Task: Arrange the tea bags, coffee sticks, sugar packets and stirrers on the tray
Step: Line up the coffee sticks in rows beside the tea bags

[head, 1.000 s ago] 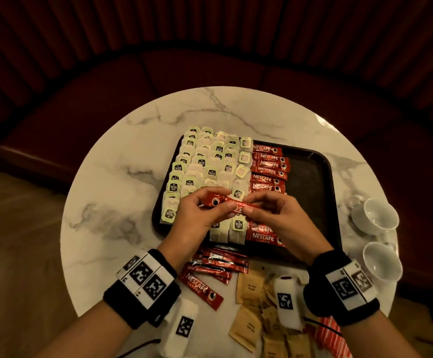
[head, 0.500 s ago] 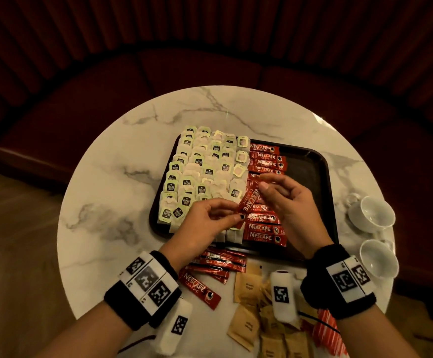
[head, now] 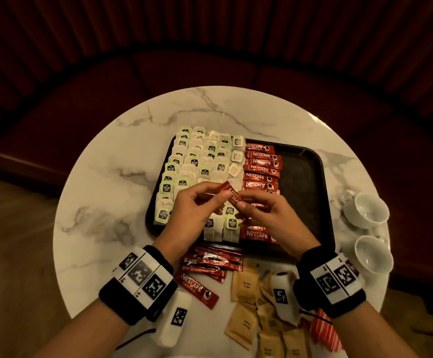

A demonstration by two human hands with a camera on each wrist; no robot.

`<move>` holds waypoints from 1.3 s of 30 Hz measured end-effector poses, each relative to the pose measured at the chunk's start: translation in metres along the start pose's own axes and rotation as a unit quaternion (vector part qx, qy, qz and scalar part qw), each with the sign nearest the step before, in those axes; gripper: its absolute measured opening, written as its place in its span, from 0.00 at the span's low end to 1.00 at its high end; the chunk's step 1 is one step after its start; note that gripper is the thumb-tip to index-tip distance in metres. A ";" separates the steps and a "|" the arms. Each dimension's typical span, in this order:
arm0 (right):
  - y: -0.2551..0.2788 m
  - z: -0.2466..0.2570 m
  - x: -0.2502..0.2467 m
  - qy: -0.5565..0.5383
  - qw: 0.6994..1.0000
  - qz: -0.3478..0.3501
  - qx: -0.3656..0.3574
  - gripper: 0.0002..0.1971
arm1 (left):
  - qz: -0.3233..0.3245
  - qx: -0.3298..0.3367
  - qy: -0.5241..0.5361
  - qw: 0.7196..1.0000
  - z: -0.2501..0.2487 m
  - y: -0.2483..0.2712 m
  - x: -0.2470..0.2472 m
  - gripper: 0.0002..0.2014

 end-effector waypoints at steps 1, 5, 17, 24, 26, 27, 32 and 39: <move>0.000 0.001 -0.003 -0.008 1.000 -0.011 0.000 0.11 | 0.000 0.005 0.011 1.000 -0.001 -0.001 0.000 0.08; 0.000 -0.003 -0.020 -0.110 0.990 -0.078 0.026 0.15 | -0.005 -0.030 0.062 0.998 0.007 -0.004 -0.002 0.05; -0.049 -0.036 -0.107 -0.004 0.954 -0.287 0.092 0.10 | 0.124 -0.061 -0.243 0.960 0.060 0.027 -0.015 0.05; -0.091 -0.055 -0.105 0.110 0.951 -0.246 0.150 0.07 | 0.212 0.058 -0.355 0.909 0.065 0.046 -0.013 0.07; -0.096 -0.057 -0.106 0.148 0.943 -0.253 0.158 0.08 | 0.210 0.074 -0.362 0.905 0.066 0.047 -0.016 0.08; -0.098 -0.057 -0.106 0.166 0.938 -0.257 0.161 0.08 | 0.208 0.080 -0.363 0.905 0.066 0.047 -0.018 0.08; -0.097 -0.055 -0.105 0.210 0.926 -0.267 0.167 0.11 | 0.191 0.084 -0.352 0.912 0.066 0.045 -0.027 0.08; -0.073 -0.022 -0.085 0.264 0.930 -0.247 0.071 0.10 | 0.224 0.115 -0.381 0.890 0.066 0.046 -0.039 0.12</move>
Point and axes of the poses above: each hand's wrist, its own y-axis away from the middle knuckle, its own x-axis out of the palm, z = x × y, the point moved 6 cm from there along -y, towards the middle knuckle, and after that the axes turned 4 degrees about -z, right-handed, at the moved point
